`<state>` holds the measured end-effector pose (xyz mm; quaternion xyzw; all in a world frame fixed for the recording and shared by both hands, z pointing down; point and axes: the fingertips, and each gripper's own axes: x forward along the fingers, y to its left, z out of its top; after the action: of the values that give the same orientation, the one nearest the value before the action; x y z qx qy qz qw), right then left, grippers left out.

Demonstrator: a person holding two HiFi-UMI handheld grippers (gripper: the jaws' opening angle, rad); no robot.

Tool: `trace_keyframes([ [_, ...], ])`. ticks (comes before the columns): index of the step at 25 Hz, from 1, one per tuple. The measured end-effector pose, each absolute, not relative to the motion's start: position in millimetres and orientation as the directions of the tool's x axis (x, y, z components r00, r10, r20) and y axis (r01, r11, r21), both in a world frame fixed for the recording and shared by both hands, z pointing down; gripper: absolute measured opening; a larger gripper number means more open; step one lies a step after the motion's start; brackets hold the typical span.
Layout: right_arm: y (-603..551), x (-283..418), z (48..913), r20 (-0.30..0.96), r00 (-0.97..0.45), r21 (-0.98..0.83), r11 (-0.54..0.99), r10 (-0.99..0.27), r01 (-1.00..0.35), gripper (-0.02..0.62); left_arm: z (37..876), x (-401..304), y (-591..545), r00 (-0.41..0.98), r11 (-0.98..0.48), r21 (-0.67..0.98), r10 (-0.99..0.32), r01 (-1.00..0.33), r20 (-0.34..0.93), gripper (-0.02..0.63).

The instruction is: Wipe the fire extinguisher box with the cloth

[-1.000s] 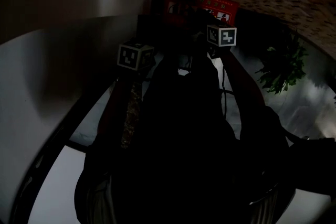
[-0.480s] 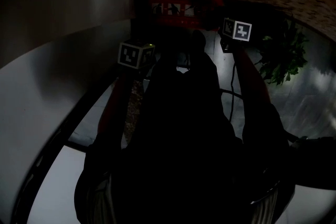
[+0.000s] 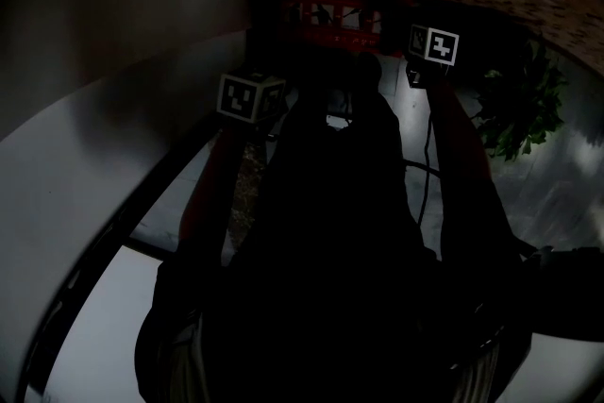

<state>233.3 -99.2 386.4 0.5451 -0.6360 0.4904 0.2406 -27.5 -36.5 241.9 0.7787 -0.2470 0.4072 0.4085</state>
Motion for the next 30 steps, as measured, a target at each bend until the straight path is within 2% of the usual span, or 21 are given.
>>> trace_keyframes([
  [9, -102, 234, 393, 0.848, -0.296, -0.374, -0.102, -0.44, -0.922, 0.138, 253, -45, -33, 0.541, -0.5, 0.449, -0.048, -0.74, 0.839, 0.003],
  [30, -102, 230, 394, 0.87, -0.156, -0.276, -0.198, -0.467, -0.941, 0.129, 265, -63, -25, 0.554, -0.46, 0.472, -0.052, -0.752, 0.831, 0.003],
])
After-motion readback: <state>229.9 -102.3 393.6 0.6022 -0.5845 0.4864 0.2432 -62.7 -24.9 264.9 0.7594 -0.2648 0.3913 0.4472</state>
